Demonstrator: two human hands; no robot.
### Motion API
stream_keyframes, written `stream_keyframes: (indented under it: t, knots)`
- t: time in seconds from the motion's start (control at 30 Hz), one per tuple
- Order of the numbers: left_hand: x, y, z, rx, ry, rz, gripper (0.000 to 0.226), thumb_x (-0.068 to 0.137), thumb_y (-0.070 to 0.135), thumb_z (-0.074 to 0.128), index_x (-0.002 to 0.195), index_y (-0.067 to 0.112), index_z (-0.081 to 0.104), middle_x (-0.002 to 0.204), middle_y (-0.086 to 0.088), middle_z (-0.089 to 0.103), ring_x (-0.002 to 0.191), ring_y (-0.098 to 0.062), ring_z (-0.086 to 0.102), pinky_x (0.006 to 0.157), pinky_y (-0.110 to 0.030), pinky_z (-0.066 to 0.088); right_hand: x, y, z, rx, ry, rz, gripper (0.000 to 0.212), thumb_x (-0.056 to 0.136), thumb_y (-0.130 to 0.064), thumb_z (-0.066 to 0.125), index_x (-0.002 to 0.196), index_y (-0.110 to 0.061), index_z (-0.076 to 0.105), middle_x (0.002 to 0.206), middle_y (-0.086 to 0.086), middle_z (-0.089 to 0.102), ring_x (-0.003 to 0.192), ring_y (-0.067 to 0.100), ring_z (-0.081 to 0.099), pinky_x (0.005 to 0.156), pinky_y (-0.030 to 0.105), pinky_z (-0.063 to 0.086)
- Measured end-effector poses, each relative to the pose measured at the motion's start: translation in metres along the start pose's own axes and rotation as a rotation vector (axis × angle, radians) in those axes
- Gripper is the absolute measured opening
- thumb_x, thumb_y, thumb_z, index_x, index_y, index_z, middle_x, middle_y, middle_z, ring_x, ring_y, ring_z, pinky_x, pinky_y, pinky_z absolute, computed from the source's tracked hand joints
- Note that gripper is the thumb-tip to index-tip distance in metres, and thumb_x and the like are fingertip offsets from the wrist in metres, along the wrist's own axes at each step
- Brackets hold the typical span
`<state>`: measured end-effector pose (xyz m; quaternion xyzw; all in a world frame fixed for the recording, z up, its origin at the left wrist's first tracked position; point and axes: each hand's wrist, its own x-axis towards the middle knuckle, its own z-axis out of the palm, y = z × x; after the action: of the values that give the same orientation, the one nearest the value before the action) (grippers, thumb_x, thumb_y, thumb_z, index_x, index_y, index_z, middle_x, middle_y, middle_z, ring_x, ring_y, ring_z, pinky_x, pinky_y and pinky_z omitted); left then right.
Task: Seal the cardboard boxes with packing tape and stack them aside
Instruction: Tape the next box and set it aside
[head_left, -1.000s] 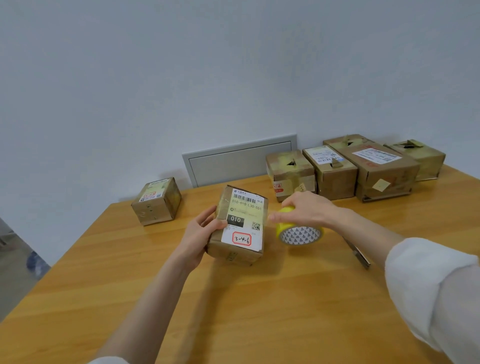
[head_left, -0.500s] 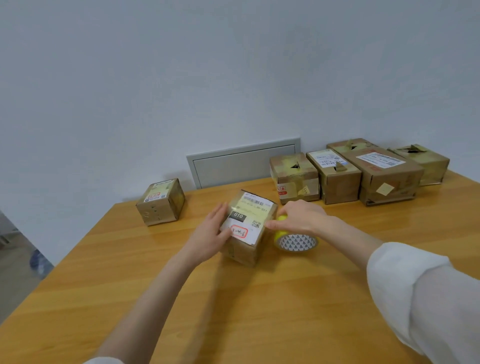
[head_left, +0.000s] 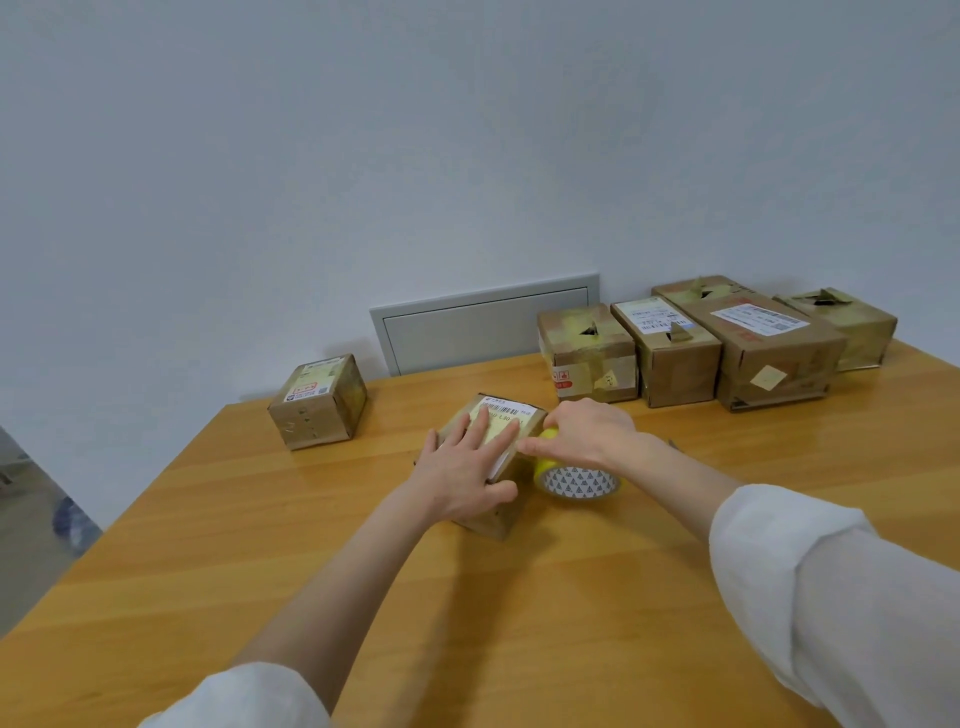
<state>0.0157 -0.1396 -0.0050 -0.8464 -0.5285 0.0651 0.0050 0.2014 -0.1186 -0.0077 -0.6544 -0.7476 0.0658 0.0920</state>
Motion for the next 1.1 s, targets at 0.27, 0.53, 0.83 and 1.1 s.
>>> stream_keyframes:
  t: [0.27, 0.53, 0.83, 1.1]
  knots:
    - [0.005, 0.001, -0.012, -0.034, -0.024, -0.078, 0.076, 0.086, 0.060, 0.045, 0.150, 0.042, 0.010, 0.162, -0.002, 0.005, 0.147, -0.026, 0.005, 0.113, -0.055, 0.017, -0.008, 0.020, -0.006, 0.343, -0.138, -0.013, 0.077, 0.074, -0.077, 0.054, 0.122, -0.018, 0.061, 0.117, -0.002, 0.064, 0.103, 0.019, 0.061, 0.077, 0.031, 0.049]
    - [0.022, 0.022, -0.026, -0.161, -0.037, -0.260, 0.087, 0.078, 0.063, 0.059, 0.150, 0.041, 0.016, 0.159, -0.016, 0.004, 0.143, -0.039, 0.012, 0.111, -0.058, 0.026, -0.026, 0.044, -0.008, 0.722, -0.174, -0.061, 0.024, 0.087, -0.049, 0.063, 0.081, -0.026, 0.066, 0.084, -0.006, 0.066, 0.080, 0.009, 0.063, 0.069, 0.023, 0.046]
    - [0.018, 0.006, -0.018, -0.419, 0.093, -0.355, 0.092, 0.069, 0.052, 0.071, 0.148, 0.030, 0.028, 0.145, -0.011, 0.029, 0.129, -0.030, 0.036, 0.102, -0.050, 0.040, -0.024, 0.038, -0.010, 0.770, -0.117, -0.093, 0.021, 0.086, -0.051, 0.062, 0.076, -0.032, 0.061, 0.080, -0.010, 0.066, 0.075, 0.003, 0.063, 0.063, 0.016, 0.042]
    - [0.004, 0.002, -0.010, -0.257, 0.033, -0.391, 0.096, 0.073, 0.067, 0.059, 0.151, 0.028, 0.018, 0.156, -0.009, 0.018, 0.135, -0.034, 0.032, 0.102, -0.052, 0.041, -0.022, 0.032, -0.007, 0.644, -0.130, -0.121, 0.027, 0.086, -0.052, 0.063, 0.074, -0.027, 0.063, 0.073, -0.011, 0.062, 0.070, 0.003, 0.056, 0.063, 0.022, 0.039]
